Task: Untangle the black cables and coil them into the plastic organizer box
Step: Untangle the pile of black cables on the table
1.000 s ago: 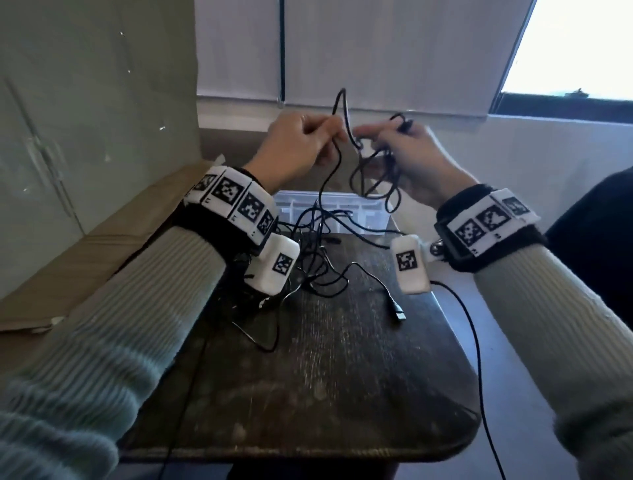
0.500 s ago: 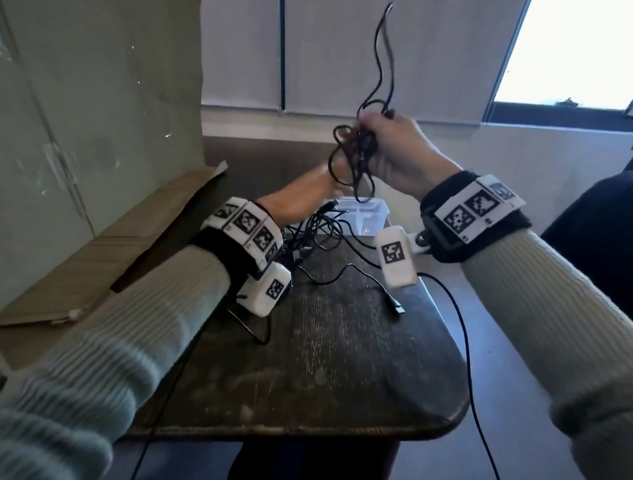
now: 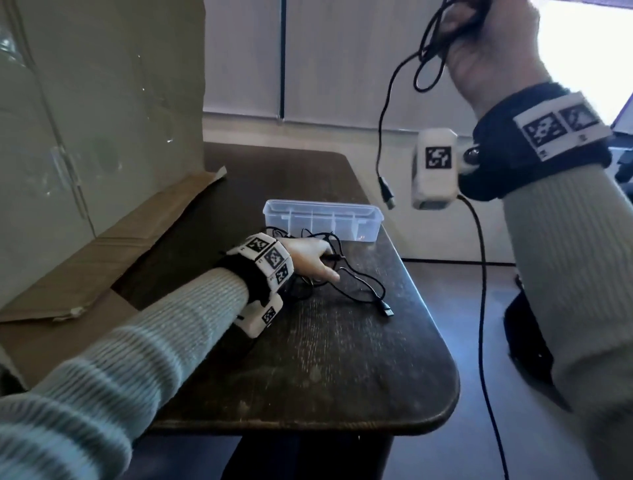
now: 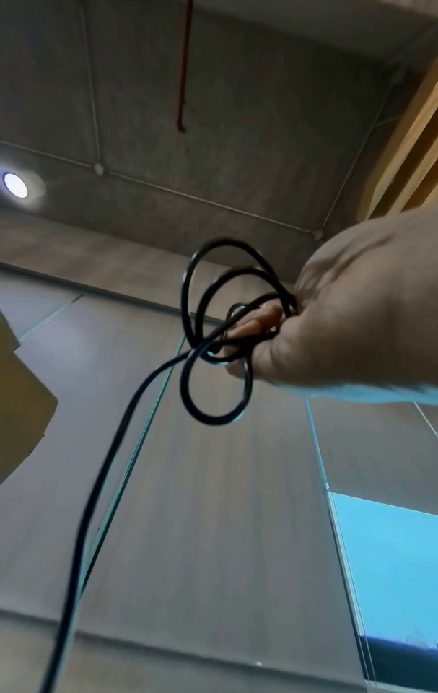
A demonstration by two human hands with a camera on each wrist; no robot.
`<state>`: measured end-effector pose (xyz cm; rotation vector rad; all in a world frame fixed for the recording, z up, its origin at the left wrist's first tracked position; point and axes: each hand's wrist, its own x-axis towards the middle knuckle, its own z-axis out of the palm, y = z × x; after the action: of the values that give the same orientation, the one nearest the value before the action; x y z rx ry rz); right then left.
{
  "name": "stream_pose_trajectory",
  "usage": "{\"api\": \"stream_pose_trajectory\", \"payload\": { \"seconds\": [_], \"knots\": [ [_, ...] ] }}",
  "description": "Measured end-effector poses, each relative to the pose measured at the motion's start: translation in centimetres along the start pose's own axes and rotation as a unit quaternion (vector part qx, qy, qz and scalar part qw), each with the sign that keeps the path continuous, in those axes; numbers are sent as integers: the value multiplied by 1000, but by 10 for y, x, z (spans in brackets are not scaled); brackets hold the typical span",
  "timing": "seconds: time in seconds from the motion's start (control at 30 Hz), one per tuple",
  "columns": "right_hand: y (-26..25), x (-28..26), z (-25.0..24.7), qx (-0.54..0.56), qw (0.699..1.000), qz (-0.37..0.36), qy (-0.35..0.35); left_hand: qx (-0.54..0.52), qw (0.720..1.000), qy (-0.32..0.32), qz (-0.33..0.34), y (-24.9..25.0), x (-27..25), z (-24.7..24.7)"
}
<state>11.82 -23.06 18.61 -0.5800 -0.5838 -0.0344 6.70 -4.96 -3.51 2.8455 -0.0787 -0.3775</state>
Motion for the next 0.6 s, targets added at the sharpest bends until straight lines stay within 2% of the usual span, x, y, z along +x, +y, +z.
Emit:
{"api": "stream_pose_trajectory", "payload": {
  "seconds": [0.07, 0.17, 0.2, 0.23, 0.3, 0.33, 0.37, 0.4, 0.43, 0.47, 0.53, 0.6],
  "knots": [
    [1, 2, 2, -42, 999, 4, -7, -102, 994, 34, 18, 1, -8, -11],
    [26, -8, 2, -124, 990, 72, 10, -207, 972, 96, 55, 11, -32, -41],
    [37, -14, 1, -140, 985, 102, 16, -274, 951, 114, 84, 16, -40, -51],
    [48, -21, -1, -149, 979, 135, 18, -357, 918, 132, 111, 20, -46, -58],
    [71, -35, -4, -201, 961, 191, -9, -512, 835, 138, 148, 25, -54, -71],
    [82, -40, -5, -280, 938, 198, -44, -565, 800, 119, 164, 27, -59, -76],
    [92, -45, -7, -376, 902, 188, -94, -597, 775, 97, 180, 28, -64, -80],
    [100, -49, -7, -452, 862, 168, -153, -612, 763, 89, 187, 27, -67, -84],
    [106, -52, -6, -491, 834, 144, -207, -617, 761, 93, 178, 24, -70, -87],
    [109, -53, -7, -500, 818, 138, -248, -610, 769, 98, 161, 20, -70, -89],
    [110, -50, -7, -499, 801, 147, -296, -575, 802, 92, 133, 12, -71, -89],
    [109, -43, -6, -512, 780, 149, -327, -557, 820, 70, 117, 4, -68, -91]
  ]
}}
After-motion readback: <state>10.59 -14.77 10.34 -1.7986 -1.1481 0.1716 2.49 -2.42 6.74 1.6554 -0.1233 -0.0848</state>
